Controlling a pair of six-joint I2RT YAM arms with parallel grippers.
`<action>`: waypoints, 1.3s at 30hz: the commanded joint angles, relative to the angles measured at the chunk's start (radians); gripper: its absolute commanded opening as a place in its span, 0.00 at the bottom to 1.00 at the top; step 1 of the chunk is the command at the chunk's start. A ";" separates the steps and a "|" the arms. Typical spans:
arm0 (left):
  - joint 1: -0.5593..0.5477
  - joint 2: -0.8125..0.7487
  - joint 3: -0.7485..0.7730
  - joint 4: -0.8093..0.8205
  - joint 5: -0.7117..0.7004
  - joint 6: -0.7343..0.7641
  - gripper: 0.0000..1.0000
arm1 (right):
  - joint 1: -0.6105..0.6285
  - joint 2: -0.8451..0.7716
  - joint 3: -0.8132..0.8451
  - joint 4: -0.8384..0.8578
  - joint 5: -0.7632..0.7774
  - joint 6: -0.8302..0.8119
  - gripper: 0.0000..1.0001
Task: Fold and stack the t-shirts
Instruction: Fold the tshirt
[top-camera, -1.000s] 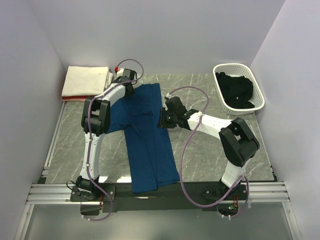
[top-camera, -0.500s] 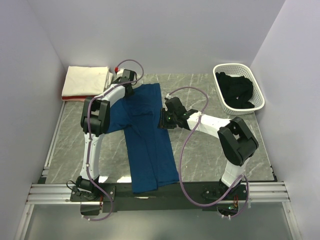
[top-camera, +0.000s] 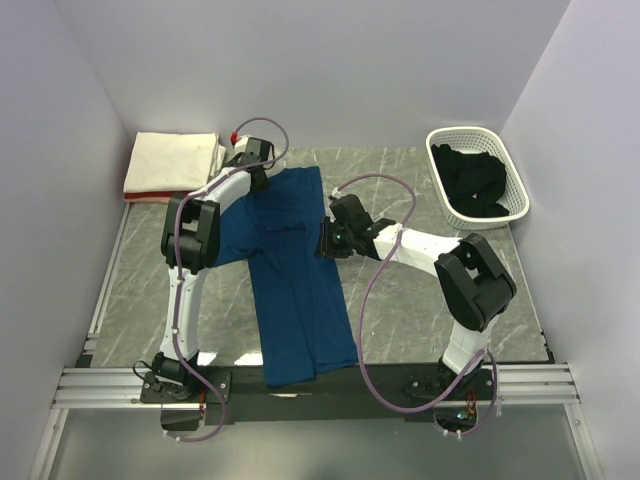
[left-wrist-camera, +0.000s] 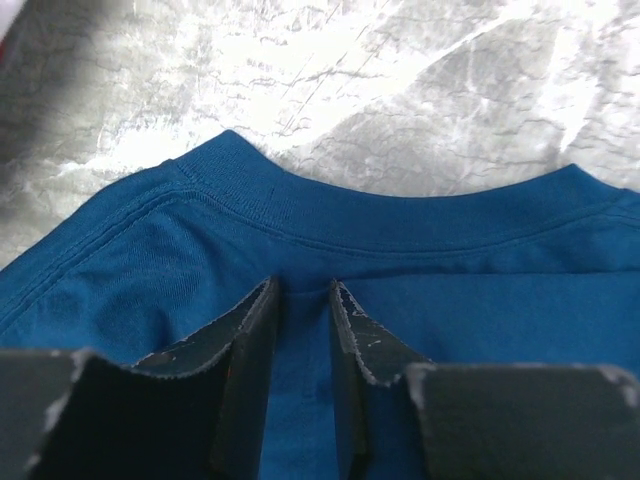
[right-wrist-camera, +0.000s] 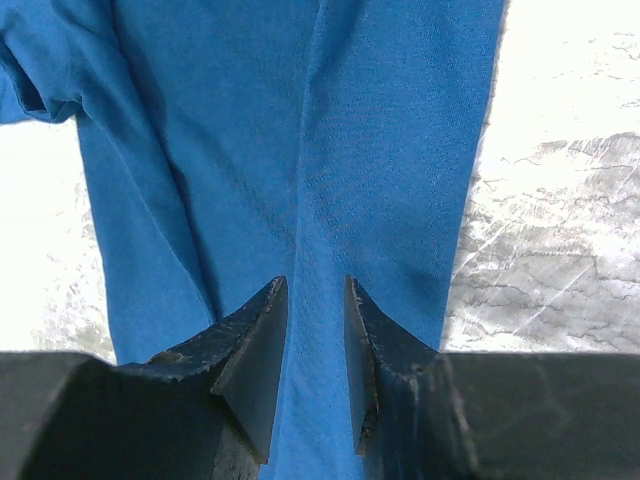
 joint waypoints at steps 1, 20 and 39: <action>-0.008 -0.090 -0.008 0.018 0.014 0.012 0.33 | -0.008 0.019 0.044 0.017 -0.003 -0.008 0.36; -0.007 -0.102 -0.034 0.011 -0.022 0.027 0.38 | -0.010 0.044 0.083 0.007 0.015 -0.011 0.36; -0.007 -0.032 0.021 -0.025 -0.006 0.012 0.41 | -0.014 0.051 0.072 0.014 0.008 -0.009 0.36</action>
